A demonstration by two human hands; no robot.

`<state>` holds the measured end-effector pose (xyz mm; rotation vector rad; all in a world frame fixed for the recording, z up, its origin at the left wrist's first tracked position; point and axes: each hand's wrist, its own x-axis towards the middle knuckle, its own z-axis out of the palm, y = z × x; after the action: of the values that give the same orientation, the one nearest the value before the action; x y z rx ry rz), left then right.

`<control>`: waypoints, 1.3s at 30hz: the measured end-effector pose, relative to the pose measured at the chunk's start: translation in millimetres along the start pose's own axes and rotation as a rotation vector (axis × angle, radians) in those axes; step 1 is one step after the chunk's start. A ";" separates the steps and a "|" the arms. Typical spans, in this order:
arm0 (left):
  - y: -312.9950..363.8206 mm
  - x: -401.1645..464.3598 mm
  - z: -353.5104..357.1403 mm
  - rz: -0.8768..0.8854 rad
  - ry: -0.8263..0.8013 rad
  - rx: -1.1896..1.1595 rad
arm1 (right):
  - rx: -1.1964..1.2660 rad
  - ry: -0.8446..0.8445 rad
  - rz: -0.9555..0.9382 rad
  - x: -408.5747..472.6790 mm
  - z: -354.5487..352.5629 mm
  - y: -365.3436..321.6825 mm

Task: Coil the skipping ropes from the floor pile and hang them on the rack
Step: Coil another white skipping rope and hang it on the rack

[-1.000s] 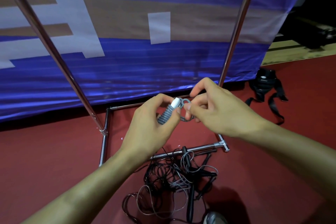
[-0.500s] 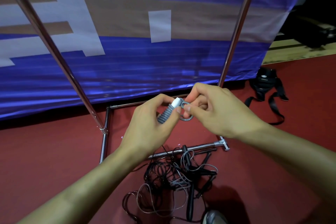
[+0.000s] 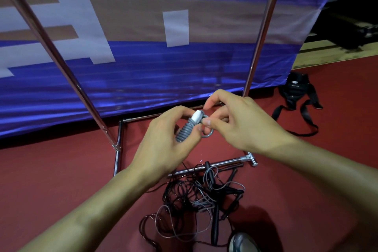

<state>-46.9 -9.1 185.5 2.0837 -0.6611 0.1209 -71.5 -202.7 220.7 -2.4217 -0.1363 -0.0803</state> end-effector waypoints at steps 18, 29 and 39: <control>5.5 3.8 -11.2 0.018 -0.049 0.040 | -0.001 -0.028 -0.145 4.1 -4.6 -0.2; 10.1 6.9 -15.9 -0.168 -0.051 -0.205 | 0.067 -0.072 -0.192 10.0 -6.1 -4.0; 8.5 7.4 -9.2 -0.276 -0.075 -0.307 | -0.028 -0.097 -0.183 18.8 -5.4 -1.8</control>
<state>-43.4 -8.4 199.5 1.8653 -0.4009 -0.2046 -53.2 -203.4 227.7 -2.4366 -0.4033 -0.0483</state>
